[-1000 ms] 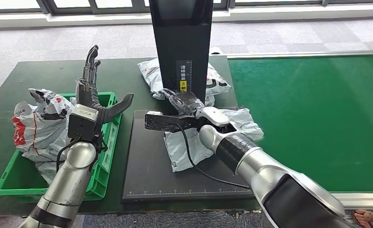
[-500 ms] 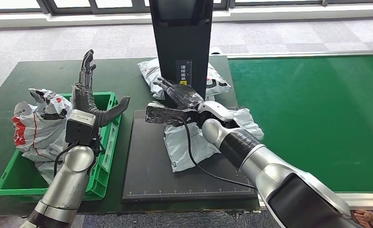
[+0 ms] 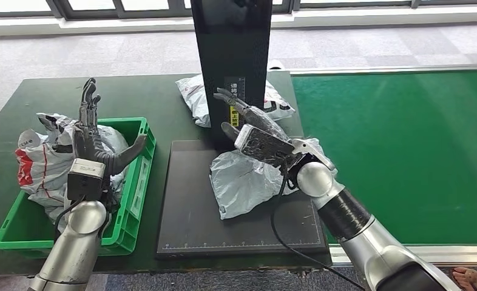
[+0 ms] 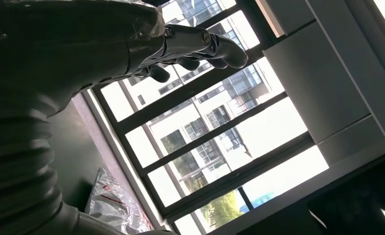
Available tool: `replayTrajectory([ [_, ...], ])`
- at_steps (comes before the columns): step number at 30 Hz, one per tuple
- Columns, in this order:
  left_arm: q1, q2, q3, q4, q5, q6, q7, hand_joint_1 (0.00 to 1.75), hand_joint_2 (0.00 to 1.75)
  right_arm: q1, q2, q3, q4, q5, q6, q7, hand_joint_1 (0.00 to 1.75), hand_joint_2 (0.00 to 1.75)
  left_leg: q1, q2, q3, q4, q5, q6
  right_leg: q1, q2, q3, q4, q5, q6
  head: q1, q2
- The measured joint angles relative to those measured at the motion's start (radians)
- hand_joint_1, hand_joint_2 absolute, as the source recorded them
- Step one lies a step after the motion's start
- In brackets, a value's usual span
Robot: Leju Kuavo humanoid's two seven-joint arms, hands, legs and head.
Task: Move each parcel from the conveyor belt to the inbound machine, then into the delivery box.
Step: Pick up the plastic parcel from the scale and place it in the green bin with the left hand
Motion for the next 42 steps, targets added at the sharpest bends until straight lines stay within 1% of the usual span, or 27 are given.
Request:
replayTrajectory([
  [3,-0.02,-0.002,0.0,0.005,-0.005,-0.009,0.013,0.0,1.75,-0.019,0.0,0.041,0.02,0.083,0.069,0.043,0.0,0.0,0.0,0.0,0.0,0.0,0.001,-0.001,0.0,0.0,0.0,0.0,0.001,0.0,0.0,0.0],
  [7,-0.047,-0.005,-0.001,0.008,-0.007,-0.016,0.026,0.0,1.75,-0.06,0.009,0.147,0.048,0.16,0.112,0.051,0.0,0.0,0.0,0.0,0.0,0.0,0.002,-0.001,0.001,0.0,0.0,0.0,0.001,0.0,0.0,0.0],
  [11,-0.05,-0.005,0.0,0.01,-0.006,-0.013,0.025,0.0,1.75,-0.094,0.015,0.229,0.033,0.168,0.095,0.052,0.0,0.0,0.0,0.0,0.0,0.0,0.002,-0.001,0.001,0.0,0.0,0.001,0.001,0.0,0.0,0.0],
  [14,-0.047,-0.004,0.0,0.01,-0.002,-0.009,0.02,0.0,1.75,-0.107,0.01,0.243,0.002,0.153,0.046,0.04,0.0,0.0,0.0,0.0,-0.001,0.0,0.002,-0.001,0.0,0.0,0.0,0.0,0.001,0.0,0.0,0.0],
  [16,-0.044,-0.002,0.0,0.009,0.0,-0.009,0.017,0.0,1.75,-0.114,0.004,0.243,-0.017,0.128,0.012,0.03,0.0,0.87,0.0,0.0,-0.001,0.0,0.002,-0.001,0.0,0.0,0.0,0.0,0.001,0.0,0.0,0.0],
  [18,-0.037,-0.001,0.003,0.009,0.005,-0.008,0.013,0.0,1.75,-0.112,-0.004,0.227,-0.044,0.075,-0.046,0.006,0.0,1.75,0.0,0.0,-0.001,0.001,0.002,-0.001,0.0,0.0,0.0,0.0,0.001,0.0,0.0,0.0],
  [20,-0.019,0.001,0.008,0.006,0.012,-0.002,0.003,0.0,1.75,-0.101,-0.016,0.175,-0.091,-0.009,-0.115,-0.036,0.0,1.75,-0.001,0.0,-0.001,0.001,0.002,-0.001,-0.001,0.0,0.0,0.0,0.001,0.0,0.0,0.0],
  [22,0.005,0.005,0.015,0.001,0.019,0.005,-0.008,0.0,1.75,-0.087,-0.03,0.091,-0.153,-0.094,-0.163,-0.072,0.0,1.75,-0.001,-0.001,-0.001,0.001,0.002,0.0,-0.001,0.0,0.0,0.0,0.001,0.0,0.0,0.0],
  [24,0.025,0.008,0.025,-0.005,0.022,0.01,-0.016,0.0,1.75,-0.065,-0.04,0.0,-0.225,-0.147,-0.197,-0.093,0.0,1.75,-0.001,-0.001,-0.001,0.001,0.002,0.0,-0.001,-0.001,0.0,0.0,0.001,0.0,0.0,0.0],
  [27,0.041,0.01,0.035,-0.011,0.024,0.012,-0.021,0.0,1.75,-0.023,-0.047,-0.118,-0.333,-0.178,-0.238,-0.119,0.0,1.75,-0.001,-0.001,-0.001,0.001,0.001,0.001,-0.001,-0.001,0.0,0.0,0.001,0.0,0.0,0.0],
  [30,0.058,0.01,0.041,-0.016,0.018,0.018,-0.023,0.0,1.75,0.038,-0.053,-0.197,-0.427,-0.182,-0.269,-0.176,0.0,1.75,-0.001,-0.001,-0.001,0.001,0.001,0.001,-0.001,-0.001,0.0,0.0,0.001,0.0,0.0,0.0],
  [33,0.085,0.009,0.049,-0.032,0.005,0.029,-0.024,0.0,1.75,0.113,-0.055,-0.255,-0.516,-0.164,-0.316,-0.262,0.0,1.75,-0.001,-0.001,-0.001,0.001,0.001,0.001,-0.001,-0.001,-0.001,0.0,0.001,0.001,0.0,0.0],
  [35,0.101,0.008,0.053,-0.043,-0.002,0.031,-0.024,0.0,1.75,0.155,-0.055,-0.283,-0.568,-0.15,-0.34,-0.297,0.0,1.75,-0.001,-0.001,-0.001,0.001,0.0,0.002,-0.001,-0.001,-0.001,0.0,0.001,0.001,0.0,0.0],
  [39,0.117,0.005,0.057,-0.054,-0.008,0.031,-0.02,0.0,1.75,0.204,-0.055,-0.312,-0.635,-0.133,-0.362,-0.313,0.0,1.75,-0.001,0.0,-0.001,0.001,0.0,0.002,-0.001,-0.001,-0.001,0.0,0.001,0.001,0.0,0.0],
  [41,0.118,0.001,0.057,-0.054,-0.025,0.018,-0.005,0.0,1.75,0.224,-0.054,-0.319,-0.664,-0.093,-0.413,-0.322,0.0,1.75,-0.001,0.0,-0.001,0.001,0.0,0.002,-0.001,-0.001,-0.001,0.0,0.001,0.001,0.0,0.0],
  [42,0.118,-0.002,0.057,-0.052,-0.037,0.006,0.005,0.0,1.75,0.233,-0.052,-0.321,-0.679,-0.062,-0.455,-0.325,0.0,1.75,-0.001,0.0,-0.001,0.001,0.0,0.002,-0.001,-0.001,-0.001,0.0,0.001,0.001,0.0,0.0],
])
